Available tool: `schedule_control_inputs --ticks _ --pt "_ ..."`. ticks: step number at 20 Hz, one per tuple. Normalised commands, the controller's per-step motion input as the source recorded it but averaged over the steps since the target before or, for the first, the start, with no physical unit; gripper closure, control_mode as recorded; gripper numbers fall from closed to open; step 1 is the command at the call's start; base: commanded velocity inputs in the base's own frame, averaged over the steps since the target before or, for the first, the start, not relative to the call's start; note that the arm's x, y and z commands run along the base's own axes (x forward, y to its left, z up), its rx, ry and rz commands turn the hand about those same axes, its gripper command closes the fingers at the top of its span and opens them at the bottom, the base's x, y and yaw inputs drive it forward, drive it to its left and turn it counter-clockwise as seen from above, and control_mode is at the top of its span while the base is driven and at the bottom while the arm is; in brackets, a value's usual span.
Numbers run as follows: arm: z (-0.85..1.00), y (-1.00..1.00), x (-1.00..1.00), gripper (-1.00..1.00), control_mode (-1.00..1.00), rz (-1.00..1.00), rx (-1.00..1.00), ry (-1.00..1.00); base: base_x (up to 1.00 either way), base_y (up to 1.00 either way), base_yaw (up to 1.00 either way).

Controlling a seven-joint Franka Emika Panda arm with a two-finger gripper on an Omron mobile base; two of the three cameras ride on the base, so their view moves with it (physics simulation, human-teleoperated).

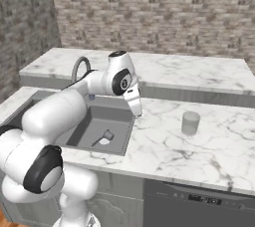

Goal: Move any existing items from the left basin to the right basin for drying. Then move the glass cup from the counter to the left basin of the sink for washing.

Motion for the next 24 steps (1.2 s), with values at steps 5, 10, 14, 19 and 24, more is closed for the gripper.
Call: schedule_control_inputs --ticks 5,10,14,19,24 --pt "0.00 -0.55 0.00 -1.00 -1.00 -0.02 0.00 0.00 0.00 0.00 0.00" --pt "0.00 -0.51 0.01 -1.00 -1.00 -0.01 0.00 0.00 0.00 0.00 0.00" --pt "0.00 -0.49 0.01 -1.00 -1.00 0.00 0.00 0.00 0.00 0.00 0.00" --pt "0.00 -0.51 0.00 -1.00 -1.00 0.00 0.00 0.00 0.00 0.00 0.00" --pt "0.00 -0.49 0.01 -1.00 -1.00 0.00 0.00 0.00 0.00 0.00 0.00"
